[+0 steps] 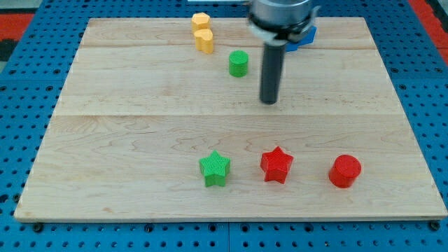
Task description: Push the green circle towards the green star
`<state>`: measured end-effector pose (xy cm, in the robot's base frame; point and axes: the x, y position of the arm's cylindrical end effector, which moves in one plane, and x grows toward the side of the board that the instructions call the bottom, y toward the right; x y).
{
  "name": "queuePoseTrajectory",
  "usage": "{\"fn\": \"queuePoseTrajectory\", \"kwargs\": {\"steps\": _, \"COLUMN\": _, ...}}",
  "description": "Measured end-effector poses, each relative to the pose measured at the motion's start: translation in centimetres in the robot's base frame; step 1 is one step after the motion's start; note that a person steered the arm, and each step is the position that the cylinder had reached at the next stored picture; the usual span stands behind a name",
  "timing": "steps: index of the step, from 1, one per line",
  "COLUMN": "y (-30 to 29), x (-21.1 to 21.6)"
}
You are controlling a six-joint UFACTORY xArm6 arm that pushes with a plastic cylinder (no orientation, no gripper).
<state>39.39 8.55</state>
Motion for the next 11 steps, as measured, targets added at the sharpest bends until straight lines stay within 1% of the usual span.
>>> {"fn": "queuePoseTrajectory", "kwargs": {"steps": 1, "y": -1.8, "x": -5.1}}
{"fn": "queuePoseTrajectory", "kwargs": {"steps": 2, "y": -2.9, "x": -8.7}}
{"fn": "queuePoseTrajectory", "kwargs": {"steps": 3, "y": -9.7, "x": -7.3}}
{"fn": "queuePoseTrajectory", "kwargs": {"steps": 4, "y": -19.2, "x": -2.1}}
{"fn": "queuePoseTrajectory", "kwargs": {"steps": 5, "y": -22.6, "x": 3.7}}
{"fn": "queuePoseTrajectory", "kwargs": {"steps": 6, "y": -22.6, "x": 5.4}}
{"fn": "queuePoseTrajectory", "kwargs": {"steps": 7, "y": -25.4, "x": 5.6}}
{"fn": "queuePoseTrajectory", "kwargs": {"steps": 9, "y": -24.6, "x": 10.0}}
{"fn": "queuePoseTrajectory", "kwargs": {"steps": 10, "y": -25.0, "x": 5.3}}
{"fn": "queuePoseTrajectory", "kwargs": {"steps": 11, "y": -21.1, "x": 8.5}}
